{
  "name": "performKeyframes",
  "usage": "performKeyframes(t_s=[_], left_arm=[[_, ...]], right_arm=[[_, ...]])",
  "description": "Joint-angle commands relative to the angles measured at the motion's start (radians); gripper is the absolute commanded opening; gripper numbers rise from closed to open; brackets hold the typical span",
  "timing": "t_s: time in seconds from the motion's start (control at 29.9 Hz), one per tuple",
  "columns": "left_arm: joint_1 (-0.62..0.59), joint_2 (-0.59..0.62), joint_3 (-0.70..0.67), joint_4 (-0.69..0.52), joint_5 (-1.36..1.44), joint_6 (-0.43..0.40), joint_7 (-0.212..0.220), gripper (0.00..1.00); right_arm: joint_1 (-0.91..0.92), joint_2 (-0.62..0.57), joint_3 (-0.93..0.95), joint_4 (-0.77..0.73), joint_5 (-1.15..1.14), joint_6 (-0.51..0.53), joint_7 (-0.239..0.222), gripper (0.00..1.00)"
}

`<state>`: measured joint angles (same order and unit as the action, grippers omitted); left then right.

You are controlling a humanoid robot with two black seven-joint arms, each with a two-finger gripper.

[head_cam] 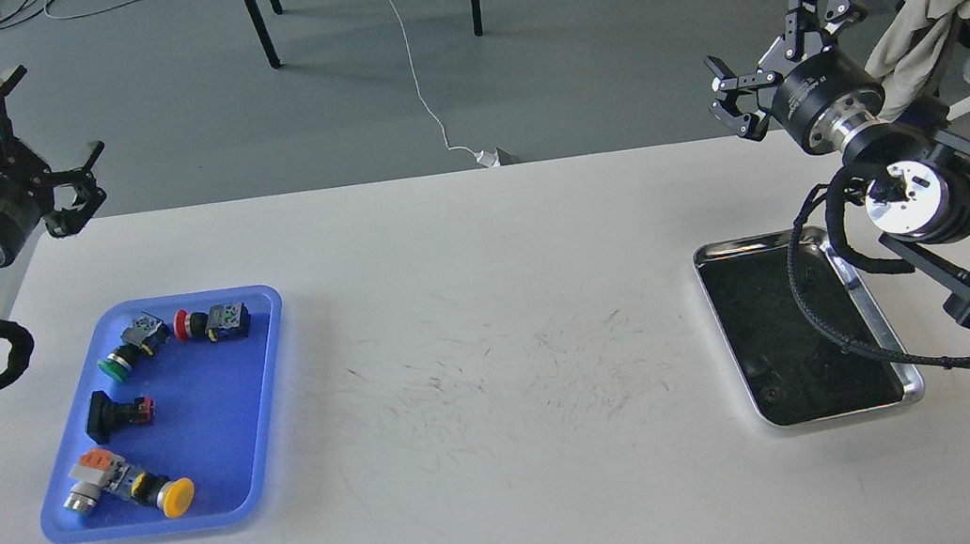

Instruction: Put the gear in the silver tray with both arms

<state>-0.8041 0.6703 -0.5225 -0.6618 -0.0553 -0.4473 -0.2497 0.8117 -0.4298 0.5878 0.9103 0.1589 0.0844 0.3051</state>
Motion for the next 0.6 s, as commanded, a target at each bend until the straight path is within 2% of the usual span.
performKeyframes(t_s=[0.0,0.13,0.3,0.43,0.57], left_arm=[[-0.001,-0.012,-0.004,0.013,-0.003,0.004,-0.003,0.98],[-0.003,-0.020,-0.004,0.013,-0.003,0.022,0.007,0.98],[-0.009,-0.035,-0.020,0.014,-0.003,0.038,0.000,0.98],[-0.009,-0.069,-0.024,0.014,0.003,0.091,0.000,0.98],[-0.009,-0.074,-0.025,0.008,0.002,0.105,0.000,0.98]], right_arm=[[-0.002,0.003,-0.009,-0.004,-0.007,-0.009,-0.001,1.00],[-0.017,0.008,-0.013,-0.004,-0.022,-0.009,0.000,1.00],[-0.028,0.005,-0.009,0.005,-0.024,-0.006,0.000,1.00],[-0.025,0.008,-0.005,0.009,-0.024,-0.008,0.000,1.00],[-0.008,0.010,-0.006,0.005,-0.024,-0.009,0.000,1.00]])
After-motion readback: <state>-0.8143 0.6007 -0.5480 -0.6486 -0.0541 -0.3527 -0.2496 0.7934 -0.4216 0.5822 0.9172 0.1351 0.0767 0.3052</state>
